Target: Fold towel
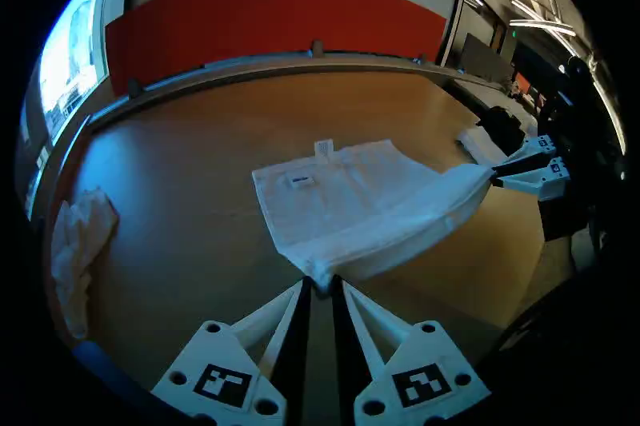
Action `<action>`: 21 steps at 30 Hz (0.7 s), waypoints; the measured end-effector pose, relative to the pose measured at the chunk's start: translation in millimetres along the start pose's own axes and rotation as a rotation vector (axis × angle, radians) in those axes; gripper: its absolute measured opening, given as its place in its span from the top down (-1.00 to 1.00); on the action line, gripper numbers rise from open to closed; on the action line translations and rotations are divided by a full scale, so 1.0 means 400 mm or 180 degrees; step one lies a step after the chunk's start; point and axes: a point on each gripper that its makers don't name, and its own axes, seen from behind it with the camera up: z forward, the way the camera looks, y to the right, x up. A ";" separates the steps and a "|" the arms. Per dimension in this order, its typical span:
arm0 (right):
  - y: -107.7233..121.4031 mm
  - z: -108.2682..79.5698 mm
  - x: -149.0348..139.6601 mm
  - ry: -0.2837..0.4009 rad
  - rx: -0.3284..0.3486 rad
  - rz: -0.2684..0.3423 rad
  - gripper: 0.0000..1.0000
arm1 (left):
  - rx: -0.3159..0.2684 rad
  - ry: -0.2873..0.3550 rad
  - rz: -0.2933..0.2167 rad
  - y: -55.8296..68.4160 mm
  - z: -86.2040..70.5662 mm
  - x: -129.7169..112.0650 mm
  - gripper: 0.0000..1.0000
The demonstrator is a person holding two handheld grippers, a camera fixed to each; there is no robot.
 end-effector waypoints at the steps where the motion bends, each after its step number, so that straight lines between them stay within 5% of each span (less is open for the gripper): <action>1: 0.000 -0.008 0.005 0.0003 -0.0001 -0.0004 0.71 | -0.0005 0.0010 -0.0009 0.002 -0.007 0.006 0.63; 21: -0.013 -0.104 0.042 -0.0055 0.0040 -0.0028 0.71 | -0.0080 0.0071 -0.0151 0.045 -0.082 0.049 0.63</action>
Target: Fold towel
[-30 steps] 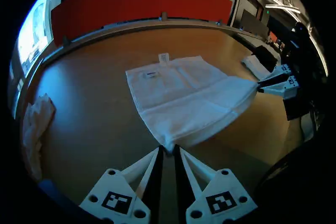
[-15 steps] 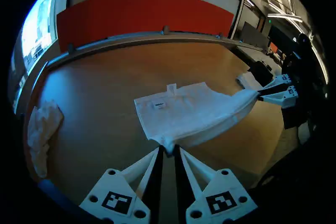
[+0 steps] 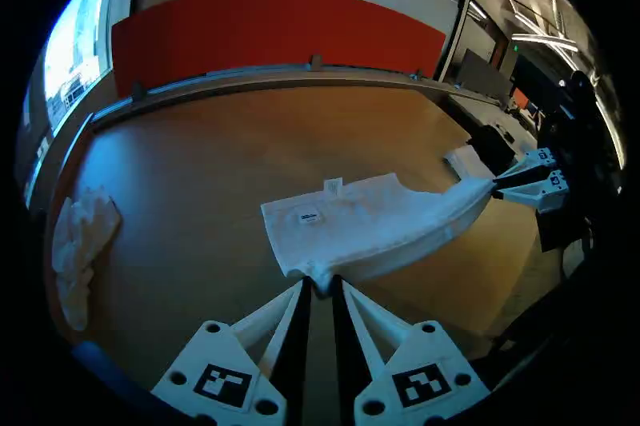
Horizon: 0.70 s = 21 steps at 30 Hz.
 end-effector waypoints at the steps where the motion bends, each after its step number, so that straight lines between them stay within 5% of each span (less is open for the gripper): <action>1: 0.001 0.001 0.000 -0.0003 0.0001 0.0000 0.71 | -0.0001 0.0000 -0.0002 0.000 0.001 0.000 0.63; 10: 0.018 0.025 0.004 -0.0034 0.0006 -0.0021 0.71 | 0.0024 -0.0013 -0.0014 -0.010 0.025 0.005 0.63; 21: 0.075 0.113 0.004 -0.0123 -0.0025 0.0029 0.71 | 0.0104 -0.0035 -0.0167 -0.054 0.108 0.020 0.64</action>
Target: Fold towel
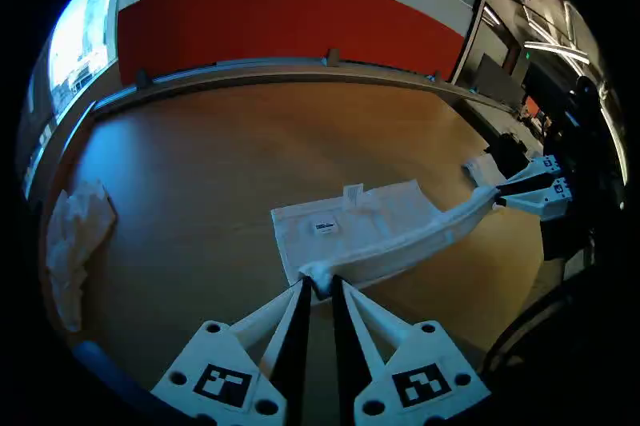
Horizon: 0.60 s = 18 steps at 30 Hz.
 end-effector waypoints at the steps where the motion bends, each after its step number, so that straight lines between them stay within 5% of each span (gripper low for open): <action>1: 0.006 0.009 -0.001 -0.0015 -0.0011 0.0006 0.71 | 0.0005 0.0001 -0.0011 -0.003 0.009 0.002 0.64; 18: 0.073 0.125 -0.021 -0.0195 -0.0058 0.0070 0.71 | 0.0102 -0.0070 0.0051 -0.050 0.137 0.019 0.64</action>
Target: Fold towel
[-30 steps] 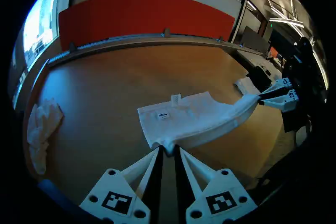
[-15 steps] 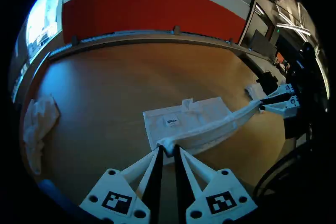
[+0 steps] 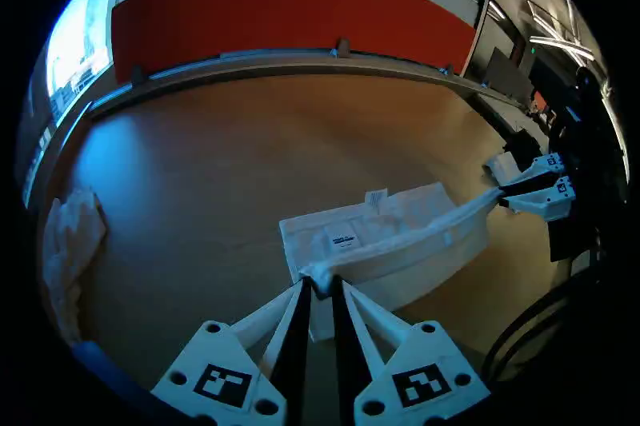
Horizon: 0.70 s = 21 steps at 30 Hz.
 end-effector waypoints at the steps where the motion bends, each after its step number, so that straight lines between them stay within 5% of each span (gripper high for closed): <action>1: 0.002 0.005 -0.002 -0.0012 0.0002 0.0001 0.71 | 0.0001 -0.0008 0.0005 -0.001 0.006 -0.001 0.64; 21: 0.044 0.130 -0.026 -0.0129 0.0041 0.0135 0.62 | 0.0176 -0.0221 -0.0014 -0.055 0.145 -0.040 0.58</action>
